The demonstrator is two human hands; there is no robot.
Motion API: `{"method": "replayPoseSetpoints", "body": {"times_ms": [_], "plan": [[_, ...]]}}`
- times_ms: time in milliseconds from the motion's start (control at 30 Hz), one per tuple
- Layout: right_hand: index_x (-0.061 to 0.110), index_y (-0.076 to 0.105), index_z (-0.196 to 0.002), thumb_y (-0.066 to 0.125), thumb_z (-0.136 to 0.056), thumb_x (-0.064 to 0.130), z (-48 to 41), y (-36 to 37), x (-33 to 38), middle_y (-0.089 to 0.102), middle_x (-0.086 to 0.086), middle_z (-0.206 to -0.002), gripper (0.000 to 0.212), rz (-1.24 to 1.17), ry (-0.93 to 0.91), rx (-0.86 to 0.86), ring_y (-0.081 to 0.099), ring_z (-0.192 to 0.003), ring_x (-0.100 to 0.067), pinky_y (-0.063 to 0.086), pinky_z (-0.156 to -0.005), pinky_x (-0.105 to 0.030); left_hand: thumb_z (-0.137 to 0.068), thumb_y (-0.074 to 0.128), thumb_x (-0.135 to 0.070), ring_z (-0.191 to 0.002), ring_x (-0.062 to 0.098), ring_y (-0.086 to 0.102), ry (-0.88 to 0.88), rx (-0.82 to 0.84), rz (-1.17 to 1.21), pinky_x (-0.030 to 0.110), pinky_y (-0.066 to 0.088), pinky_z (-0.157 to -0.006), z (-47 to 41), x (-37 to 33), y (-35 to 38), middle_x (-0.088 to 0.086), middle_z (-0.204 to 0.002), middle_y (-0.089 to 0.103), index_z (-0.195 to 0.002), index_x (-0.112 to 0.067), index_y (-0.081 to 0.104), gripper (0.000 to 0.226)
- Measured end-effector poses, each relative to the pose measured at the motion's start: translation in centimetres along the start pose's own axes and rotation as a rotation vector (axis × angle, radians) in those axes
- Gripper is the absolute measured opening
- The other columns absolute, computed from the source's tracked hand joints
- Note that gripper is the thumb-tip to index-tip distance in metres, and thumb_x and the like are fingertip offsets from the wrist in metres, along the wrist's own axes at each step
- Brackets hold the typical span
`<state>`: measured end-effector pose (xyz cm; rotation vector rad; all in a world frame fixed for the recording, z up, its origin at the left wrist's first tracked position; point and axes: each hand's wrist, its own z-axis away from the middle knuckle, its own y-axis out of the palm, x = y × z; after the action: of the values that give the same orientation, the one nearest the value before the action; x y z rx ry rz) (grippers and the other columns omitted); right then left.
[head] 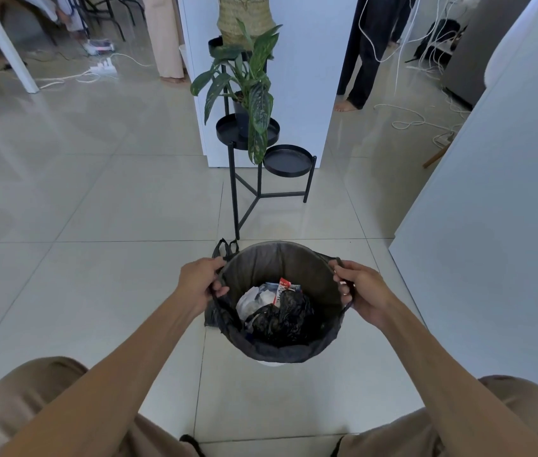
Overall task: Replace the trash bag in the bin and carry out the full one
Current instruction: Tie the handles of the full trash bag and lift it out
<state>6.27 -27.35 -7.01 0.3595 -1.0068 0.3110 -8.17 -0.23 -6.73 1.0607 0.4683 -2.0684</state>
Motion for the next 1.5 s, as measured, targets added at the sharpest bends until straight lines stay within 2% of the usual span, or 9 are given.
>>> {"method": "replayPoseSetpoints", "body": {"times_ms": [167, 367, 700, 800, 900, 1133, 1267, 1333, 1500], "plan": [[0.01, 0.073, -0.116, 0.062, -0.094, 0.003, 1.2, 1.1, 0.8, 0.059, -0.004, -0.078, 0.026, 0.004, -0.128, 0.05, 0.049, -0.059, -0.013, 0.042, -0.051, -0.025, -0.103, 0.052, -0.02, -0.034, 0.013, 0.03, -0.031, 0.251, -0.124, 0.035, 0.057, -0.057, 1.3, -0.2, 0.2, -0.002, -0.044, 0.028, -0.114, -0.011, 0.059, 0.016], [0.008, 0.076, -0.11, 0.061, -0.093, -0.001, 2.9, 2.0, 2.1, 0.062, -0.003, -0.077, 0.024, 0.043, -0.301, 0.028, 0.056, -0.069, -0.013, 0.051, -0.07, -0.029, -0.099, 0.06, -0.015, -0.032, 0.02, 0.05, 0.102, 0.112, -0.542, 0.056, 0.061, -0.079, 2.2, -0.4, -0.8, 0.002, -0.038, 0.044, -0.097, -0.004, 0.066, 0.013], [0.017, 0.079, -0.094, 0.074, -0.087, 0.01, 4.9, 3.5, 3.6, 0.066, 0.002, -0.106, 0.011, 0.497, -0.59, -0.18, 0.064, -0.091, -0.008, 0.056, -0.081, -0.026, -0.093, 0.069, -0.018, -0.065, 0.018, 0.061, 0.483, 0.1, -0.332, 0.044, 0.057, -0.082, 4.9, -1.9, 0.4, 0.006, -0.066, 0.066, -0.082, -0.013, 0.073, 0.013], [0.017, 0.079, -0.089, 0.077, -0.084, 0.01, 5.7, 3.8, 3.6, 0.063, 0.003, -0.116, 0.008, 0.482, -0.678, -0.182, 0.066, -0.096, -0.01, 0.059, -0.087, -0.035, -0.093, 0.07, -0.015, -0.066, 0.017, 0.063, 0.522, 0.172, -0.293, 0.04, 0.059, -0.082, 6.8, -2.4, 1.3, 0.005, -0.075, 0.069, -0.096, -0.016, 0.076, 0.007], [0.026, 0.076, -0.086, 0.075, -0.086, 0.009, 6.5, 4.1, 4.3, 0.062, 0.006, -0.122, 0.017, 0.411, -0.721, -0.194, 0.066, -0.107, -0.016, 0.056, -0.095, -0.037, -0.096, 0.066, -0.011, -0.067, 0.018, 0.07, 0.534, 0.234, -0.379, 0.029, 0.059, -0.077, 9.0, -3.5, 1.8, 0.003, -0.08, 0.07, -0.13, -0.028, 0.063, 0.038], [0.022, 0.065, -0.131, 0.079, -0.079, -0.002, 7.4, 3.4, 5.2, 0.051, 0.009, -0.145, 0.06, 0.421, -0.58, -0.035, 0.049, -0.133, -0.013, 0.042, -0.112, -0.038, -0.099, 0.056, -0.009, -0.065, 0.011, 0.071, 0.526, 0.31, -0.733, 0.019, 0.045, -0.063, 10.8, -6.1, 1.3, 0.004, -0.08, 0.072, -0.158, -0.033, 0.022, 0.073], [0.012, 0.078, -0.104, 0.077, -0.085, 0.01, 7.5, 3.5, 5.7, 0.061, 0.007, -0.138, 0.019, 0.631, -0.423, -0.13, 0.055, -0.122, -0.016, 0.044, -0.092, -0.022, -0.098, 0.058, -0.005, -0.053, 0.007, 0.066, 0.553, 0.188, -0.76, 0.008, 0.042, -0.048, 10.9, -7.1, 1.3, 0.007, -0.073, 0.071, -0.113, -0.004, 0.068, 0.018], [0.008, 0.078, -0.101, 0.075, -0.088, 0.02, 7.3, 3.2, 5.8, 0.068, 0.004, -0.127, 0.018, 0.776, -0.387, -0.196, 0.062, -0.107, -0.017, 0.045, -0.074, -0.017, -0.096, 0.062, -0.007, -0.05, 0.002, 0.063, 0.597, 0.107, -0.774, 0.007, 0.042, -0.047, 10.8, -7.1, 1.0, 0.006, -0.071, 0.073, -0.091, -0.004, 0.071, 0.011], [0.014, 0.076, -0.09, 0.069, -0.087, 0.046, 7.8, 2.8, 7.6, 0.071, -0.003, -0.101, 0.033, 1.239, -0.492, -0.434, 0.064, -0.091, -0.024, 0.051, -0.075, -0.032, -0.094, 0.068, -0.019, -0.052, -0.001, 0.06, 0.721, -0.017, -0.714, 0.009, 0.037, -0.05, 10.8, -7.2, 0.3, 0.001, -0.07, 0.077, -0.082, -0.011, 0.069, 0.015]]}}
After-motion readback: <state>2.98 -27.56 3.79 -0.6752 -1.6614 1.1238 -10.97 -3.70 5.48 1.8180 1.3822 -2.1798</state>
